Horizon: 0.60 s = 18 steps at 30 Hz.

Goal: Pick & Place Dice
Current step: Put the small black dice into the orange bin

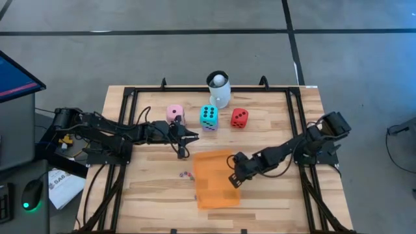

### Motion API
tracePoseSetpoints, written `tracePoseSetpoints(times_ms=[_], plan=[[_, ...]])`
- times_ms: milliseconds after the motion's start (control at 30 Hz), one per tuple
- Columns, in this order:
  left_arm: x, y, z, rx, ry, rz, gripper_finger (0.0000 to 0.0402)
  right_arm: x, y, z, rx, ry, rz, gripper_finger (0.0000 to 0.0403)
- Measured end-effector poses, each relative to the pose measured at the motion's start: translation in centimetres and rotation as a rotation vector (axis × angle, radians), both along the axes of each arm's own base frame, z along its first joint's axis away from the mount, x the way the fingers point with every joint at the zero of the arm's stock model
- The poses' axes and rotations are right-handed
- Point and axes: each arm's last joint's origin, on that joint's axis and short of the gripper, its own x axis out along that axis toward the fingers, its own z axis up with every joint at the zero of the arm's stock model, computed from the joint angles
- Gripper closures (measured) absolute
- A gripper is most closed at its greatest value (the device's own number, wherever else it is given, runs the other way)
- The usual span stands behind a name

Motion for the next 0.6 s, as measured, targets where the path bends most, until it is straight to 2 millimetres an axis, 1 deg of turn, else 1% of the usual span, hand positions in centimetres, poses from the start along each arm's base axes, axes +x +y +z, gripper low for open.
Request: tracePoseSetpoints(times_ms=[167,267,333,433,500,600], plan=[[0.0,0.0,0.0,0.0,0.002,0.0,0.035,0.1,-0.1,0.5,-0.004,0.014,-0.004,0.0403],[0.0,0.0,-0.1,0.001,0.008,0.0,0.035,-0.2,-0.3,1.2,-0.054,0.116,-0.01,0.0403],[0.0,0.0,-0.1,0.006,0.009,-0.002,0.035,-0.3,-0.7,2.1,-0.101,0.192,-0.026,0.0403],[0.0,0.0,-0.1,0.006,0.009,-0.002,0.035,0.0,-1.5,3.6,-0.176,0.253,-0.03,0.0403],[0.0,0.0,-0.1,0.006,0.009,-0.002,0.035,0.5,-2.0,4.6,-0.224,0.255,-0.021,0.0403],[0.0,0.0,-0.1,0.007,0.009,-0.002,0.035,1.5,-2.4,6.3,-0.247,0.221,0.009,0.0403]])
